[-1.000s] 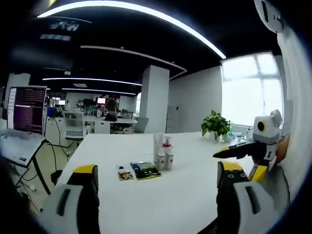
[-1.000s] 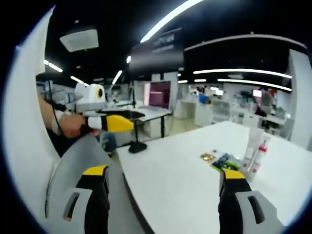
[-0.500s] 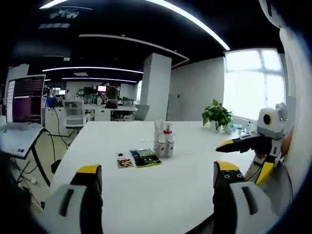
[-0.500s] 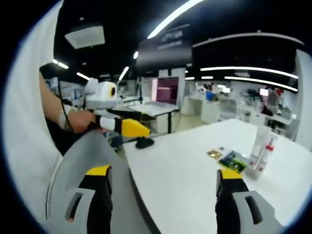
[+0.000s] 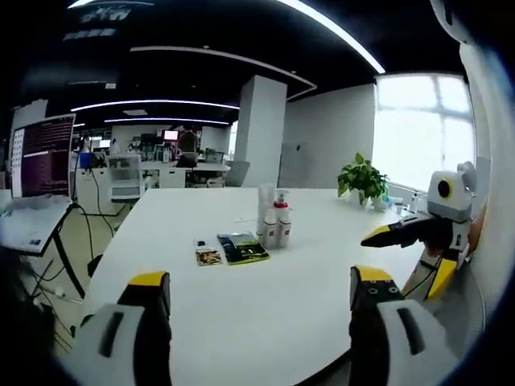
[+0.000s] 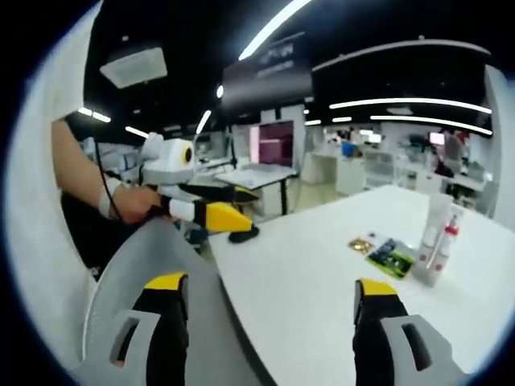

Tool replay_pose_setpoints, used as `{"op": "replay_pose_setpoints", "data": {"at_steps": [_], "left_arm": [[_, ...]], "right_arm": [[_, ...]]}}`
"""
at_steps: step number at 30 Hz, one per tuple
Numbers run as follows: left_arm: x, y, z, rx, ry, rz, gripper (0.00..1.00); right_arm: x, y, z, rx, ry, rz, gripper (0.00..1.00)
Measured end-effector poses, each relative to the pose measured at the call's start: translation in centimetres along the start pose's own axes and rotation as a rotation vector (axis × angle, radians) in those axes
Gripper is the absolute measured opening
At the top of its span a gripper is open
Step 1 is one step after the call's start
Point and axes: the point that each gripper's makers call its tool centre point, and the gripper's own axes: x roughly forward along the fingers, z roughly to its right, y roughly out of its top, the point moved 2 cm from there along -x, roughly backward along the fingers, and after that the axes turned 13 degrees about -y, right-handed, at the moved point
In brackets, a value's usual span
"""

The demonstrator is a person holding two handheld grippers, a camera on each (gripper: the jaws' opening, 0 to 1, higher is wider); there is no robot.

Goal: Arrange the skincare products in the storage area until every visible bottle or jar stands upright without overlapping.

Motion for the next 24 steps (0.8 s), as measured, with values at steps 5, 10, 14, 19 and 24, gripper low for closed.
{"op": "replay_pose_setpoints", "data": {"at_steps": [5,10,14,19,24], "left_arm": [[0.0,-0.1,0.3,0.013,-0.013,-0.004,0.85],[0.1,-0.1,0.4,0.013,-0.016,-0.007,0.85],[0.2,-0.4,0.6,0.006,-0.023,-0.022,0.85],[0.5,-1.0,0.8,-0.002,-0.04,-0.058,0.84],[0.5,-1.4,0.9,-0.002,-0.045,-0.071,0.83]], "right_arm": [[-0.2,0.1,0.5,-0.017,-0.034,0.008,0.86],[-0.3,0.2,0.8,-0.014,-0.044,0.013,0.84],[-0.3,0.3,0.6,-0.016,-0.035,0.018,0.83],[-0.2,0.1,0.9,-0.013,-0.047,0.009,0.81],[0.0,0.0,1.0,0.009,-0.046,-0.005,0.81]]}}
